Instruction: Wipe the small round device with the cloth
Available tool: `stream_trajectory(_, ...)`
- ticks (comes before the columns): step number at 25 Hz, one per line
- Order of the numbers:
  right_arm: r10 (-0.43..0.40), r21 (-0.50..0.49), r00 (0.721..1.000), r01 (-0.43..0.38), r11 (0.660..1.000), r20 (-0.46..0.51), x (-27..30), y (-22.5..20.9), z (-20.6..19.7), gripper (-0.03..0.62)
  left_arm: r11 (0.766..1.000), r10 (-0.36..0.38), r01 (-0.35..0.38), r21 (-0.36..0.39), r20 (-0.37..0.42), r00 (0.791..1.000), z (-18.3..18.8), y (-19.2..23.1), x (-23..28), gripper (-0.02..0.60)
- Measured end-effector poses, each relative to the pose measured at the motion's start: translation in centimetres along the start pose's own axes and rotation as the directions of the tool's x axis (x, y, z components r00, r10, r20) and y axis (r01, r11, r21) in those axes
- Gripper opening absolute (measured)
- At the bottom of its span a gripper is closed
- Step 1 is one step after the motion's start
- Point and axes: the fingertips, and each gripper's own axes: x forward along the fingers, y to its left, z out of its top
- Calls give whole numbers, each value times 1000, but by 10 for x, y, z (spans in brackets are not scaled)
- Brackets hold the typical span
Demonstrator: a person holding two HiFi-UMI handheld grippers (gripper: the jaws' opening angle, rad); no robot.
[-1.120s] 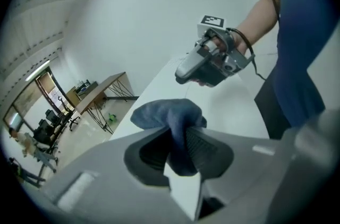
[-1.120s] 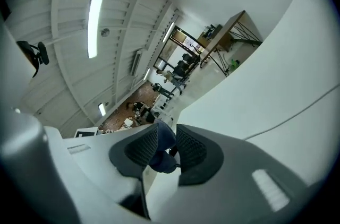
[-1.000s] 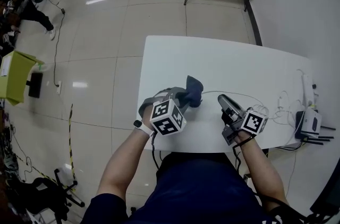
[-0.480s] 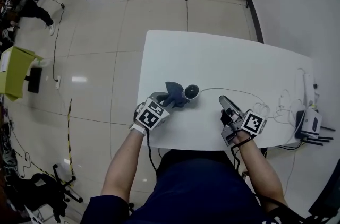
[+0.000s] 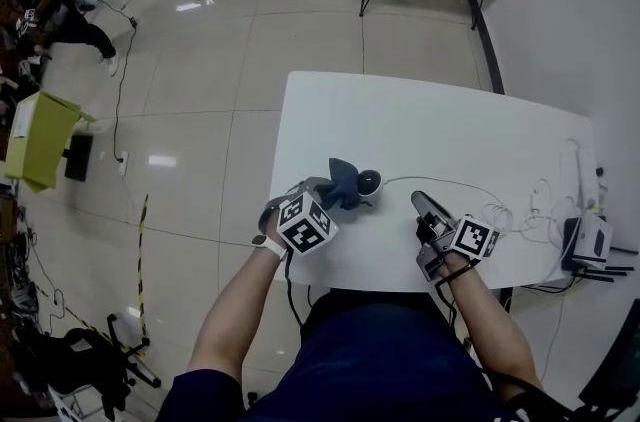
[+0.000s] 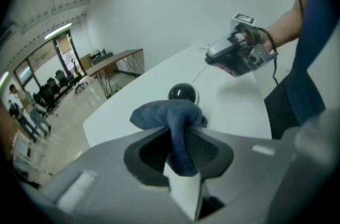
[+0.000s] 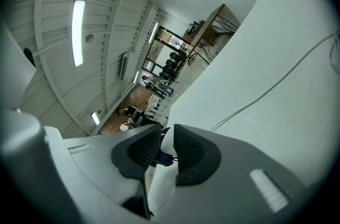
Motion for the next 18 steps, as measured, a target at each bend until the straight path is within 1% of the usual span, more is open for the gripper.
stream_trajectory(1, 3, -2, 1000, -3, 1000, 2, 1, 0, 2, 81, 998, 16, -16, 58, 8, 1000, 10, 1, -9, 83)
stream_trajectory(2, 7, 0, 1000, -7, 1000, 5, 3, 0, 3, 81, 992, 33, -34, 124, 14, 999, 21, 1, -17, 83)
stream_trajectory(3, 10, 2, 1000, -10, 1000, 7, 4, 0, 3, 81, 979, 50, -52, 197, 16, 999, 30, 1, -25, 83)
stream_trajectory(4, 13, 4, 1000, -13, 1000, 7, 6, 1, 1, 78, 960, 65, -66, 274, 13, 998, 38, -2, -31, 83)
stream_trajectory(5, 15, 3, 1000, -15, 1000, 6, 7, 2, 0, 78, 935, 75, -73, 348, 9, 997, 45, -5, -34, 83)
stream_trajectory(7, 24, -2, 1000, -24, 1000, 4, 10, 5, -2, 78, 883, 80, -68, 464, -6, 997, 55, -13, -37, 83)
stream_trajectory(9, 34, -4, 999, -34, 999, 7, 14, 8, -2, 78, 841, 76, -49, 538, -28, 997, 58, -18, -33, 83)
stream_trajectory(11, 37, -4, 999, -37, 999, 8, 15, 8, -2, 77, 810, 76, -35, 585, -46, 996, 58, -20, -29, 83)
stream_trajectory(12, 35, -2, 999, -35, 999, 7, 14, 7, -2, 77, 802, 74, -29, 597, -51, 996, 59, -20, -27, 83)
stream_trajectory(14, 27, 8, 1000, -27, 1000, 7, 10, 2, -3, 74, 798, 70, -22, 602, -57, 996, 60, -17, -23, 83)
stream_trajectory(16, 13, 24, 1000, -14, 1000, 11, 6, -5, -3, 72, 805, 66, -15, 593, -66, 996, 58, -9, -19, 83)
stream_trajectory(17, 6, 32, 1000, -6, 999, 12, 5, -8, -3, 69, 813, 61, -8, 583, -72, 996, 56, -4, -17, 83)
stream_trajectory(18, -2, 37, 1000, 1, 999, 13, 4, -10, -4, 69, 825, 49, 4, 565, -79, 996, 53, 1, -15, 83)
